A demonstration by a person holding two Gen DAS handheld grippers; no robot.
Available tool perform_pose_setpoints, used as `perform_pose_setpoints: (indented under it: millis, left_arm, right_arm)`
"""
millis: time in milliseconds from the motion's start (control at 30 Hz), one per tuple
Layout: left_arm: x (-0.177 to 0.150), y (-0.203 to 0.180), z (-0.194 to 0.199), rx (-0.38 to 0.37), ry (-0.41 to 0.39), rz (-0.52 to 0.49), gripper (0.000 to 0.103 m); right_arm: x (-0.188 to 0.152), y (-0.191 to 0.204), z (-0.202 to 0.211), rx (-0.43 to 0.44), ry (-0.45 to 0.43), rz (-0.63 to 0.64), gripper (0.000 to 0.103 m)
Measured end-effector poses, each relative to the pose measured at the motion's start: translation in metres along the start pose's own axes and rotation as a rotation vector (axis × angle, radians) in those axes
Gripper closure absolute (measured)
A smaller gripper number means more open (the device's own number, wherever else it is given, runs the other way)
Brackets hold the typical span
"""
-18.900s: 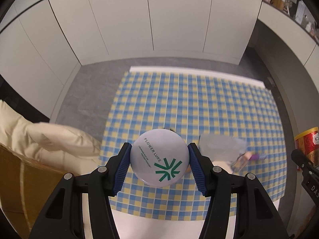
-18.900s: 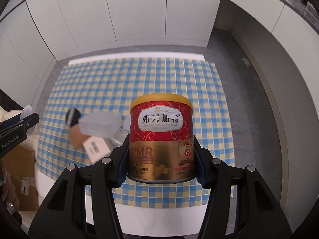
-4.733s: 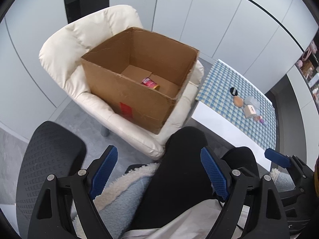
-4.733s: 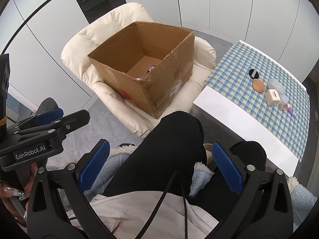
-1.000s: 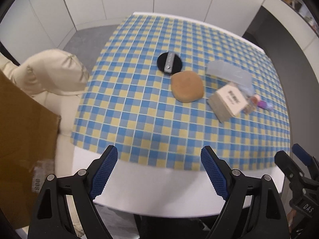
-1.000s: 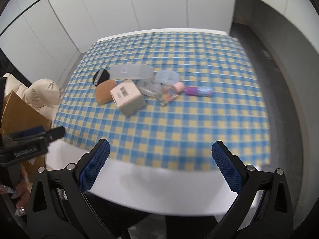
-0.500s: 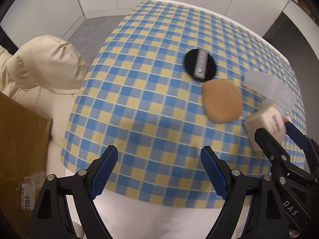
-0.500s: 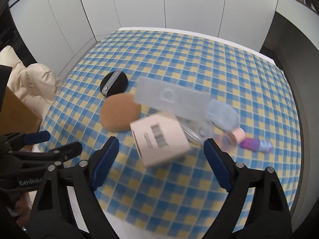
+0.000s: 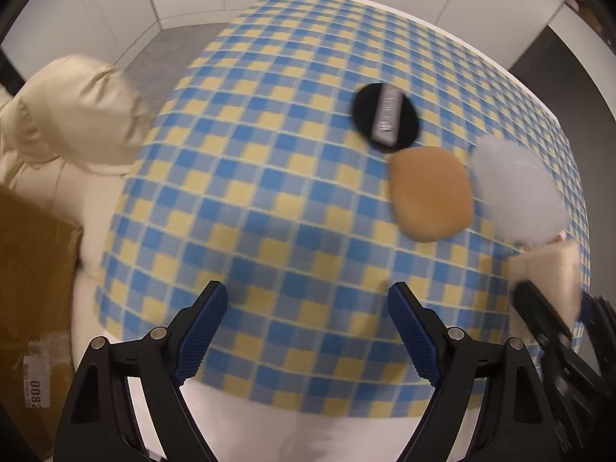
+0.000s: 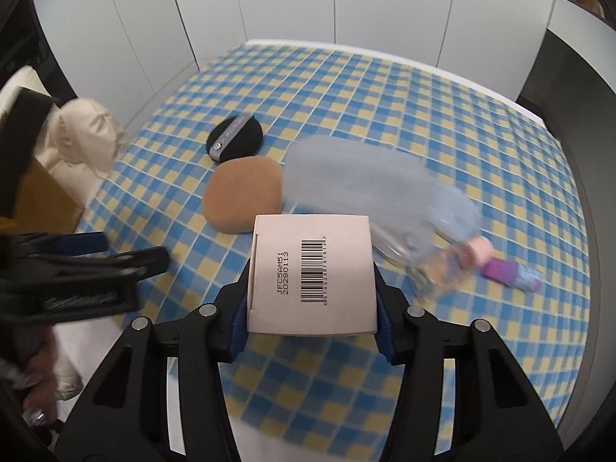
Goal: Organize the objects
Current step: 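Close the left tool on the beige sponge while the right tool holds the barcode box, then lift the barcode box with the right tool while the left tool lifts the sponge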
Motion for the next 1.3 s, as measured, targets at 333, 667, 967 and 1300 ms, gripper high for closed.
perform_pose_setpoints:
  millis: [333, 667, 967, 1300]
  left_arm:
    - [0.029, -0.063, -0.032, 0.019, -0.096, -0.134, 0.013]
    - [0.041, -0.085, -0.024, -0.004, -0.175, -0.171, 0.053]
    - [0.033, -0.086, 0.005, 0.001, -0.171, -0.172, 0.054]
    - [0.047, -0.078, 0.044, 0.017, -0.212, -0.204, 0.054]
  right_arm:
    - [0.005, -0.061, 0.034, -0.095, -0.040, -0.164, 0.049]
    - [-0.001, -0.092, 0.034, -0.108, -0.028, -0.229, 0.049]
    - [-0.007, -0.095, 0.046, -0.129, -0.009, -0.225, 0.049]
    - [0.010, -0.096, 0.048, -0.172, -0.018, -0.224, 0.049]
Point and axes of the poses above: each gripper's, at about its wrist camera, not at the fingertips, and z roughly against the way its jaws point, y to its left, x to its top, the point moved 2 cm from there along -z, roughly the way its jaws point, and after that the axes turned 15 degrees about -y, right-handed, at the moved point
